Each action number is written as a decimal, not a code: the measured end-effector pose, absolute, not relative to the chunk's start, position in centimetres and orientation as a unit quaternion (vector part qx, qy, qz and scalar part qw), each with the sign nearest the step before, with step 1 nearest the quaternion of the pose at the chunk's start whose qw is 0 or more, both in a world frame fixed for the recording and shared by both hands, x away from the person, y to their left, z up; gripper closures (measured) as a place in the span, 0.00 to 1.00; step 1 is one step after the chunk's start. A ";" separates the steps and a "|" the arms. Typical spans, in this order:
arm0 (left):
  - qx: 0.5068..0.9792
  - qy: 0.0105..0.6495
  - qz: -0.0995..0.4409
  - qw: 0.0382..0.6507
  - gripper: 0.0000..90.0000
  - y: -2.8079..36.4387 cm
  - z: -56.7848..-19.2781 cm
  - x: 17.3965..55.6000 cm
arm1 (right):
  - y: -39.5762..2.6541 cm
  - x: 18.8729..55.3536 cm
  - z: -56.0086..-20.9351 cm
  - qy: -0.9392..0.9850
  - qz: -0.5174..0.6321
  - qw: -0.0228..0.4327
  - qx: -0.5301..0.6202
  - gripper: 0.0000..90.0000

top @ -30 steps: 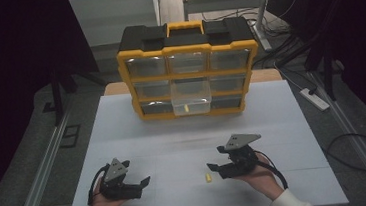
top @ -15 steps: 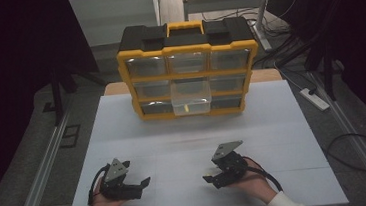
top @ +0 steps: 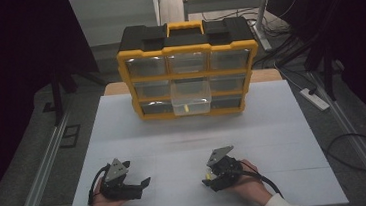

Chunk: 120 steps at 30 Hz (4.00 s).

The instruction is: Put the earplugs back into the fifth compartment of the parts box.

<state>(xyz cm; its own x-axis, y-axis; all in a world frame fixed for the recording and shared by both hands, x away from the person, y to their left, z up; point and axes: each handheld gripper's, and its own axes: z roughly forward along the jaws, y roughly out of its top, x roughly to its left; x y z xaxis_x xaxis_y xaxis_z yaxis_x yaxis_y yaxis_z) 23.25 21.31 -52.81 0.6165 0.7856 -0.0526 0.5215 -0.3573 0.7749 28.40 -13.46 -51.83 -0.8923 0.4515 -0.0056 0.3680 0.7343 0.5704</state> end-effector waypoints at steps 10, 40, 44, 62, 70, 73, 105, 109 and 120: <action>0.807 0.405 0.167 0.395 0.07 21.3 -52.8 23.3 | -13.6 28.5 -51.5 0.932 0.290 0.056 0.212 0.90; 0.807 0.405 0.168 0.395 0.07 21.3 -52.9 23.3 | -18.3 28.8 -46.6 0.831 0.481 0.131 0.246 0.91; 0.807 0.405 0.169 0.395 0.07 21.3 -52.9 23.3 | -18.7 28.8 -46.4 0.823 0.492 0.134 0.251 0.91; 0.804 0.406 0.173 0.398 0.07 21.3 -52.8 23.2 | -19.5 29.7 -42.6 0.773 0.552 0.167 0.263 0.91; 0.804 0.406 0.172 0.399 0.07 21.3 -52.8 23.2 | -19.3 31.0 -40.2 0.759 0.566 0.188 0.261 0.91; 0.804 0.406 0.172 0.399 0.07 21.3 -52.8 23.2 | -19.3 31.5 -39.6 0.754 0.572 0.184 0.265 0.91; 0.803 0.407 0.173 0.399 0.07 21.4 -52.8 23.1 | -12.6 38.8 -36.0 0.766 0.561 0.178 0.260 0.90; 0.803 0.406 0.173 0.400 0.07 21.4 -52.8 23.1 | -12.2 39.3 -36.1 0.768 0.556 0.180 0.263 0.90; 0.804 0.405 0.172 0.400 0.07 21.4 -52.7 23.1 | -10.8 41.0 -36.6 0.778 0.535 0.185 0.274 0.88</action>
<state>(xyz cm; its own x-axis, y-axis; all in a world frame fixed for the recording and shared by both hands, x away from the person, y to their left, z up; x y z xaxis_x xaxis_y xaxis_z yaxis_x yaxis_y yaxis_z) 23.14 21.43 -52.75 0.6125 0.7891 -0.0476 0.5133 -0.3512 0.7830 40.99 -10.82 -36.56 -0.7818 0.6235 0.0052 0.2274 0.2775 0.9334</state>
